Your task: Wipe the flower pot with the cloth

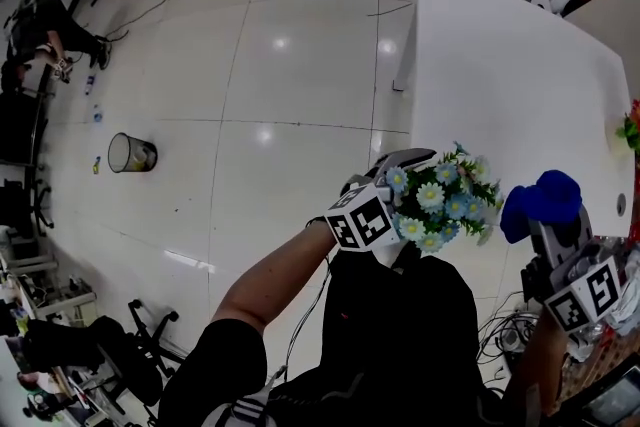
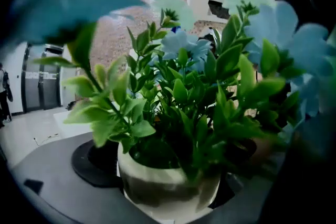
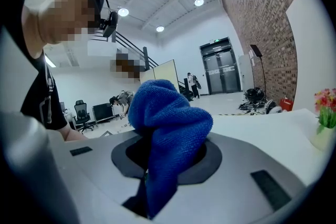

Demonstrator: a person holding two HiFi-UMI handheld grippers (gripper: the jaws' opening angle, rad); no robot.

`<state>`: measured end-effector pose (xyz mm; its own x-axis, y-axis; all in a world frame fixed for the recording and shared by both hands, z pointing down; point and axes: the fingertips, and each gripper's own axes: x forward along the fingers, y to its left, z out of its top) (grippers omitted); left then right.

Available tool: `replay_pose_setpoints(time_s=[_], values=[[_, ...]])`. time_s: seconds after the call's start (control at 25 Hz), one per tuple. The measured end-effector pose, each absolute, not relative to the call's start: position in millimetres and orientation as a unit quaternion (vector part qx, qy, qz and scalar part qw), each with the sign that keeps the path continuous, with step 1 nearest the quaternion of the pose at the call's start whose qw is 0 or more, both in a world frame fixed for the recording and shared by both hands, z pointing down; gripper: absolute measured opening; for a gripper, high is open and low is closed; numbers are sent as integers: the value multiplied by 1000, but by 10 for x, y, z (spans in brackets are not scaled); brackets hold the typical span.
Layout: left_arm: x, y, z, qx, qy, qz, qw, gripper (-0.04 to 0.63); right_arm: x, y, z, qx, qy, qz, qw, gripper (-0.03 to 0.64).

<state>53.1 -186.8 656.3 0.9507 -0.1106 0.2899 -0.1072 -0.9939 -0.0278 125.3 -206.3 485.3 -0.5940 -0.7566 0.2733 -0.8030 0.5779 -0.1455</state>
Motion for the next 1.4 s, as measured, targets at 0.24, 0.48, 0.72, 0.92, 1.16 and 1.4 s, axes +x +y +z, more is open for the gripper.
replay_pose_setpoints(time_s=[0.24,0.48,0.72,0.92,1.16,1.4], values=[[583,-1883,6606,-986,44,-160,10,556,1198,-2048,4810,440,-884,128,95,91],[582,-1882,6591,-988,33,-153,7,551,1145,-2038,4807,436,-885,135,91,91],[589,-1891,6582,-990,29,-139,6,549,1180,-2069,4770,439,-885,132,86,91],[580,-1862,6558,-991,12,-135,11,547,1214,-2058,4785,443,-882,133,86,91],[459,-1877,6574,-993,2,-120,11,548,1261,-2028,4780,444,-883,130,83,91],[512,-1913,6541,-994,18,-100,27,548,1295,-2014,4843,447,-880,137,83,91]])
